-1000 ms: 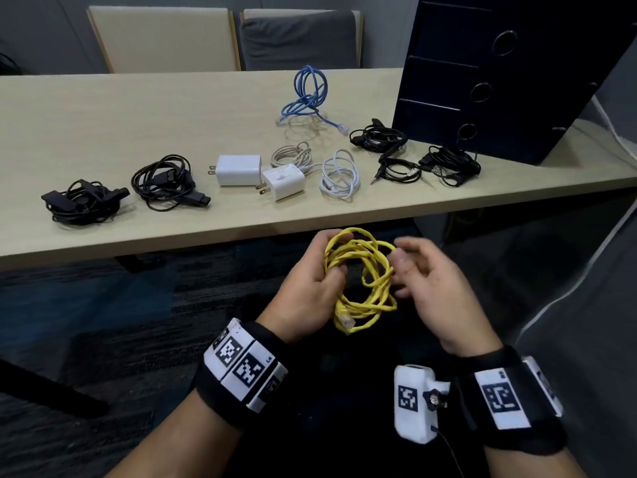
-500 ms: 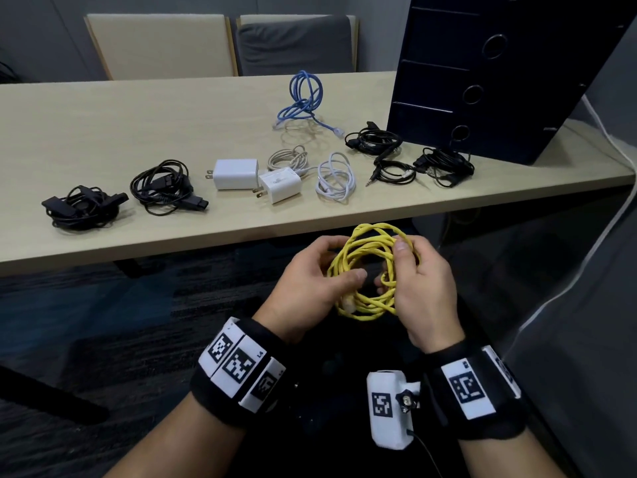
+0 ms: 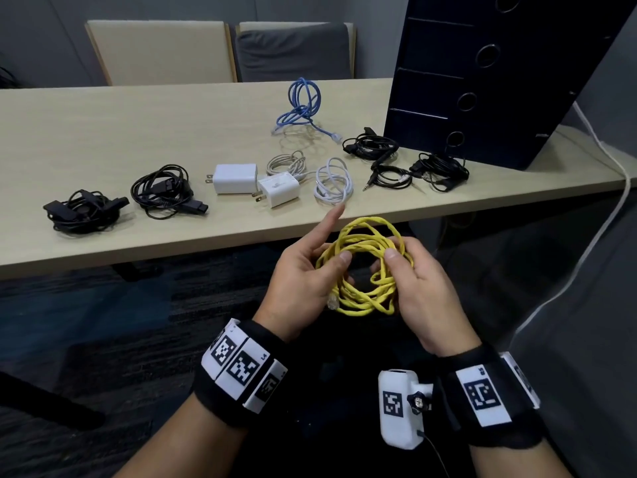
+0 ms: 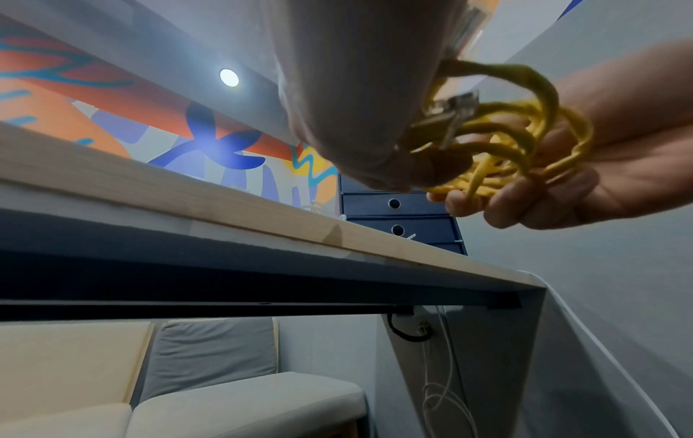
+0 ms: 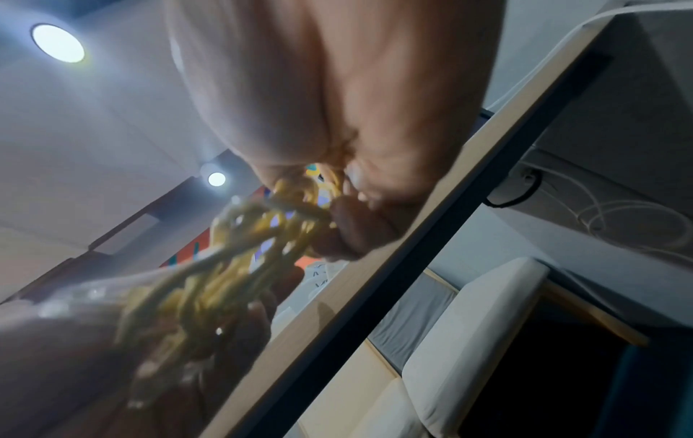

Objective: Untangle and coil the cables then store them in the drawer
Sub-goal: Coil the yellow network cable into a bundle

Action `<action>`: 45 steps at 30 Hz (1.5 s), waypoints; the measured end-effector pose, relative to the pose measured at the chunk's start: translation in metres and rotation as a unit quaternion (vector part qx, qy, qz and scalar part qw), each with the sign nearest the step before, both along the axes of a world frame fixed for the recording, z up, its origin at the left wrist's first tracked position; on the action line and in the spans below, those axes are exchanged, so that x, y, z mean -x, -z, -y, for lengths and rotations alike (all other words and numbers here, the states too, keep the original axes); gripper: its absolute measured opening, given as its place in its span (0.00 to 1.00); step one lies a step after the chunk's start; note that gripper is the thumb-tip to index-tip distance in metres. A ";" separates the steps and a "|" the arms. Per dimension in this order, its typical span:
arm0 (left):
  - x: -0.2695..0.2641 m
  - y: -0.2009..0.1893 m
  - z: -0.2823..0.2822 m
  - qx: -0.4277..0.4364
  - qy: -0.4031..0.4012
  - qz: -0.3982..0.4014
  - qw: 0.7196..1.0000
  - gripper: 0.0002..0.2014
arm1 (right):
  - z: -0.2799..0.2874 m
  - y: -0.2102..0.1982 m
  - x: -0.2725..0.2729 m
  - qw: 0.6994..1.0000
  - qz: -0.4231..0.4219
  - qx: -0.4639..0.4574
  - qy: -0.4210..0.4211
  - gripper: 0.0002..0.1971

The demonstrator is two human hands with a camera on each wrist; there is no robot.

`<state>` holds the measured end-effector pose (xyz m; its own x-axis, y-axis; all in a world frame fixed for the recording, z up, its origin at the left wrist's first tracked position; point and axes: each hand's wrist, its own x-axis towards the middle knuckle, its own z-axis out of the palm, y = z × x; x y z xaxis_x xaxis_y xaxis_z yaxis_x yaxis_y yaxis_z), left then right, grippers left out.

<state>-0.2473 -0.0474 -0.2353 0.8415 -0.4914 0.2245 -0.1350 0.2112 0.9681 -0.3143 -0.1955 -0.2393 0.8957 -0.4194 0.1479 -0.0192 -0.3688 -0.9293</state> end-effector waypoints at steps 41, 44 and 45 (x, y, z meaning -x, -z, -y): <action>-0.114 -0.116 -0.081 -0.047 -0.083 0.079 0.992 0.10 | -0.060 -0.141 -0.122 0.942 -0.003 -0.205 -0.264 0.03; -0.135 -0.122 -0.095 -0.110 -0.098 0.090 0.985 0.06 | -0.079 -0.150 -0.145 0.961 0.005 -0.131 -0.244 0.03; -0.143 -0.125 -0.103 -0.144 -0.112 0.104 0.978 0.06 | -0.087 -0.154 -0.154 0.964 0.005 -0.109 -0.242 0.03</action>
<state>-0.1044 0.0557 -0.1098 0.8863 -0.3679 0.2813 -0.3461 -0.1225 0.9302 -0.1608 -0.1080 -0.0854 0.9932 0.0259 0.1133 0.1157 -0.1288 -0.9849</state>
